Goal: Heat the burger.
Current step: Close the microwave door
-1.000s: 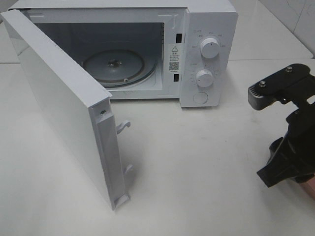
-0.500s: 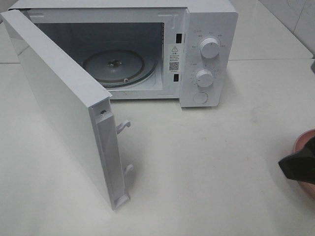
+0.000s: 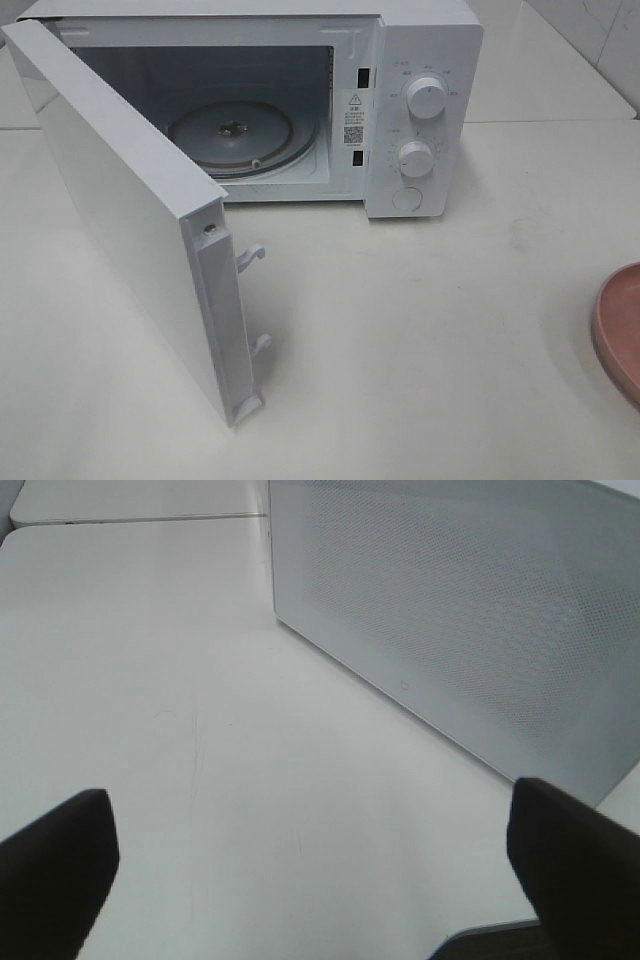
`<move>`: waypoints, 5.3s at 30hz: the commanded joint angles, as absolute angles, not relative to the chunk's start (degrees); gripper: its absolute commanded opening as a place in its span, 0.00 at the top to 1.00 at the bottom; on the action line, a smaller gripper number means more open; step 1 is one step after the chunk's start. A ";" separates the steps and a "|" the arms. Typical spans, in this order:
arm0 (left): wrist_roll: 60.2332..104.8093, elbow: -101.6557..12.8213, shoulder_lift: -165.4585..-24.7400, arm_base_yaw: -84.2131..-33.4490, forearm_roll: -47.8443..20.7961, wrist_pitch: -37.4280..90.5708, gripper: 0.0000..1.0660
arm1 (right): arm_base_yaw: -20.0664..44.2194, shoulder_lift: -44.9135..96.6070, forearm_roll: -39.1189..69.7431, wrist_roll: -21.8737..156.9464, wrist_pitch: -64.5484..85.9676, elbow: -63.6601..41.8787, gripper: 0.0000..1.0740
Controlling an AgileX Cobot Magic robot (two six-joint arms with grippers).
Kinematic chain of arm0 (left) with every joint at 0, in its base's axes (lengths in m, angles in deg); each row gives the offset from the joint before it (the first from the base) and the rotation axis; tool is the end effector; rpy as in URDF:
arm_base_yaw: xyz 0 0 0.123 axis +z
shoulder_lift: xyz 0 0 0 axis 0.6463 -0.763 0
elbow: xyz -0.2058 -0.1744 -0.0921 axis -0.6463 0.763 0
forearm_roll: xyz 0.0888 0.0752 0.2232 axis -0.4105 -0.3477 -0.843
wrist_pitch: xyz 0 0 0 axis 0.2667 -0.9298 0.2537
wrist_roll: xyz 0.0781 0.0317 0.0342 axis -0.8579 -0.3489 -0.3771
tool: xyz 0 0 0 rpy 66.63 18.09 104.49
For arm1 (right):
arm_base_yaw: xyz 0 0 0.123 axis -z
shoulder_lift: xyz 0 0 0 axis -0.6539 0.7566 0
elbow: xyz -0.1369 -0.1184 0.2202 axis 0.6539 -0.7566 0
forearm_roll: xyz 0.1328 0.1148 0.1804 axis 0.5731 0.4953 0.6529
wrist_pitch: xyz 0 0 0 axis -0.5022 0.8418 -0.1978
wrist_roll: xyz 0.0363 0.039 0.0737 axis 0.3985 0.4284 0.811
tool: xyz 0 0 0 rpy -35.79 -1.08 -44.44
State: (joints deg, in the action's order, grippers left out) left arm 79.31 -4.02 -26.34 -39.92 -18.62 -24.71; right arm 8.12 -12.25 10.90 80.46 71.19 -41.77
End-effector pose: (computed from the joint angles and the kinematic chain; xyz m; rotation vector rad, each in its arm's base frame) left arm -0.0100 -0.0135 0.2816 0.1312 2.0332 -0.1183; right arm 0.0714 0.0391 0.3051 -0.5199 2.3257 0.2513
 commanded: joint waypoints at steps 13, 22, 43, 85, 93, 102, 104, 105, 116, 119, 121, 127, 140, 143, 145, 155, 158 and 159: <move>79.66 -3.85 -26.12 -39.87 -18.34 -23.91 0.08 | 23.02 -29.50 10.56 79.83 75.94 -43.03 0.29; 79.66 -3.85 -26.12 -39.87 -18.34 -23.91 0.08 | 31.21 -39.36 12.56 79.83 72.39 -48.65 0.29; 79.66 -3.85 -26.12 -39.87 -18.34 -23.91 0.08 | 33.85 -44.63 12.50 79.71 71.07 -49.97 0.30; 80.23 -3.85 -26.12 -39.87 -19.14 -23.91 0.08 | 33.85 -44.63 12.50 79.71 71.07 -49.97 0.30; 80.23 -5.11 -26.17 -39.87 -19.25 -21.56 0.12 | 33.85 -44.63 12.50 79.71 71.07 -49.97 0.30; 80.23 -5.17 -30.01 -39.87 -19.14 -13.42 0.54 | 33.85 -44.63 12.50 79.71 71.07 -49.97 0.30; 80.23 -4.88 -30.93 -39.87 -19.14 -12.45 0.60 | 33.85 -44.63 12.50 79.71 71.07 -49.97 0.30; 80.23 -4.14 -33.51 -39.87 -18.97 -9.81 0.74 | 33.85 -44.63 12.50 79.65 71.07 -49.97 0.30; 79.37 -0.99 -48.06 -39.98 -17.76 5.26 1.00 | 33.85 -44.63 12.50 79.65 71.07 -49.97 0.30; 79.37 0.90 -50.24 -39.98 -17.19 10.47 1.00 | 33.85 -44.63 12.50 79.65 71.07 -49.97 0.30; 79.31 3.77 -53.67 -39.98 -16.96 17.81 1.00 | 33.85 -44.63 12.50 79.65 71.07 -49.97 0.30; 76.79 9.27 -61.12 -40.04 -17.02 34.82 1.00 | 33.85 -44.63 12.50 79.65 71.07 -49.97 0.30; 91.63 13.57 -85.30 -40.04 -32.15 71.09 1.00 | 33.85 -44.63 12.50 79.65 71.07 -49.97 0.30; 94.04 13.45 -87.54 -40.04 -34.55 72.92 1.00 | 33.85 -44.63 12.50 79.65 71.07 -49.97 0.30; 98.05 13.45 -95.84 -40.04 -41.26 82.21 1.00 | 33.85 -44.63 12.50 79.65 71.07 -49.97 0.30; 99.37 10.93 -109.77 -43.59 -45.50 92.29 1.00 | 33.85 -44.63 12.50 79.65 71.07 -49.97 0.30; 96.16 8.93 -113.38 -49.49 -43.26 92.40 1.00 | 33.85 -44.63 12.50 79.65 71.07 -49.97 0.30; 96.16 8.93 -113.38 -49.49 -43.26 92.40 1.00 | 33.85 -44.63 12.50 79.65 71.07 -49.97 0.30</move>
State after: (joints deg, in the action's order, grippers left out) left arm 97.42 9.96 -112.35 -47.37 -44.35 91.20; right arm 33.62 -43.08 12.56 80.23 71.82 -49.79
